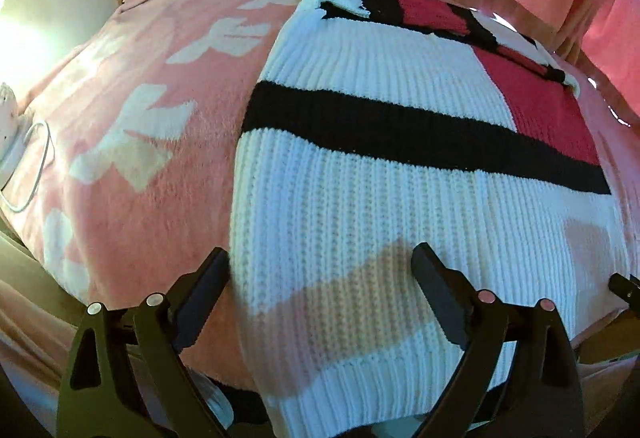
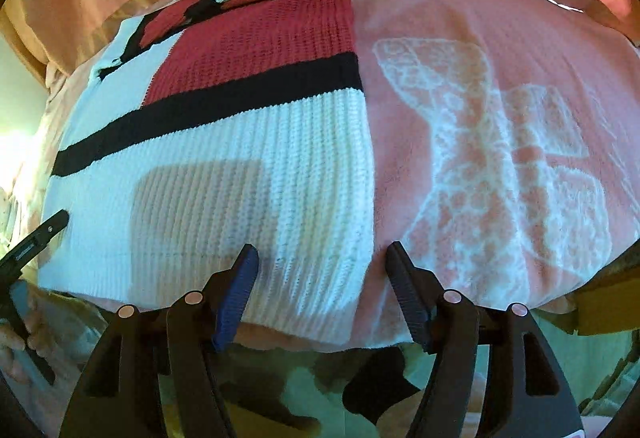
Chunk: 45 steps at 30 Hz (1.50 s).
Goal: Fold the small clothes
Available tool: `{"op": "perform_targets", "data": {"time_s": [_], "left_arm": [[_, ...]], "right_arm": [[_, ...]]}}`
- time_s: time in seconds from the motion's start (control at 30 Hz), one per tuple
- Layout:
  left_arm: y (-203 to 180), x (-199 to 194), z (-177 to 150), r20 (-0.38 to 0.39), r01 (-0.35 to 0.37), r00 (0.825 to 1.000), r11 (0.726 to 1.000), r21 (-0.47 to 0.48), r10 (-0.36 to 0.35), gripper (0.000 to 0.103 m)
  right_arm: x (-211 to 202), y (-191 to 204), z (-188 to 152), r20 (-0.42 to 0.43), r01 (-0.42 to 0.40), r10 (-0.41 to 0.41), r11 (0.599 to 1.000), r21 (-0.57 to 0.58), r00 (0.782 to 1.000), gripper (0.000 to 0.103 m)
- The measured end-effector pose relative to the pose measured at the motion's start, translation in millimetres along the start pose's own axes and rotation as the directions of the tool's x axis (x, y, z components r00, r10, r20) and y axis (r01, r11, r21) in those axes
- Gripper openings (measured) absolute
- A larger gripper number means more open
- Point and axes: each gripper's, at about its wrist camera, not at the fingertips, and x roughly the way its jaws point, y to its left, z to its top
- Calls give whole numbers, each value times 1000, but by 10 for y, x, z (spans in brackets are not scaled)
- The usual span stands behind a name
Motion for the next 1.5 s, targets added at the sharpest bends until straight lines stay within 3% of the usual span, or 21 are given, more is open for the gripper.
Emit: {"op": "perform_targets", "data": {"time_s": [0.27,0.3,0.4,0.43,0.57,0.6,0.73,0.8,0.83,0.87,0.9,1.0,1.07,1.1,1.13,1.17,1.2,1.23,1.3,1.37,1.5], "left_arm": [[-61,14,-30,-2,-1,1000,1000,0,1,94],[-61,13,-29,-3,0,1000,1000,-2,0,94],[-64,5,-22,-5,20,1000,1000,-3,-20,93],[-74,-3,-24,-5,28,1000,1000,0,-28,90],[-99,-95,-28,18,92,995,995,36,-93,41],[-69,-96,-28,6,122,992,992,18,-122,40],[74,-96,-41,7,176,984,982,-66,-176,45],[111,-106,-53,21,176,984,979,-98,-175,62],[131,-114,-61,29,160,987,980,-114,-158,79],[157,-124,-66,37,134,991,982,-133,-130,86],[221,-161,-80,63,100,994,980,-173,-90,86],[315,-187,-63,87,150,987,964,-218,-134,87],[310,-91,-63,48,163,987,962,-217,-157,87],[261,-114,-66,66,150,988,971,-184,-140,86],[223,-97,-63,47,146,989,976,-161,-140,84],[193,-108,-59,49,133,991,982,-136,-128,66],[180,-116,-54,44,145,989,982,-118,-140,59],[188,-120,-57,35,166,986,979,-119,-163,40],[293,-123,-73,8,249,968,952,-181,-251,15],[403,-191,-69,5,325,943,916,-237,-333,5],[492,-533,-159,27,388,919,892,-232,-393,4]], "right_arm": [[16,26,16,18,12,-12,1000,6,1000,63],[19,33,23,23,18,-17,1000,-4,1000,60],[16,21,53,37,2,-1,1000,-20,999,31],[16,7,62,37,-20,21,1000,-18,999,16],[-3,24,49,42,-27,28,999,-22,999,14],[-13,17,49,42,-31,32,999,-21,999,14],[5,-27,40,27,-61,61,998,11,998,23],[11,-52,39,24,-76,76,997,29,997,24],[12,-56,38,24,-79,79,996,30,997,24],[13,-48,34,24,-80,79,996,30,997,25],[12,-50,33,24,-82,82,996,32,996,25],[14,-57,38,26,-82,81,996,31,996,25],[17,-42,38,29,-76,76,997,29,997,23],[16,-41,42,31,-73,73,997,29,997,21],[14,-41,42,32,-77,76,997,29,997,18],[15,-44,49,32,-77,76,997,27,997,16],[-6,-42,46,39,-76,75,997,25,996,15],[-28,-38,41,47,-80,79,996,26,996,13],[-125,-45,27,75,-120,116,992,39,990,12],[-254,-43,-14,106,-137,131,990,46,986,12],[-653,-52,-242,167,-196,182,978,68,969,11]]}}
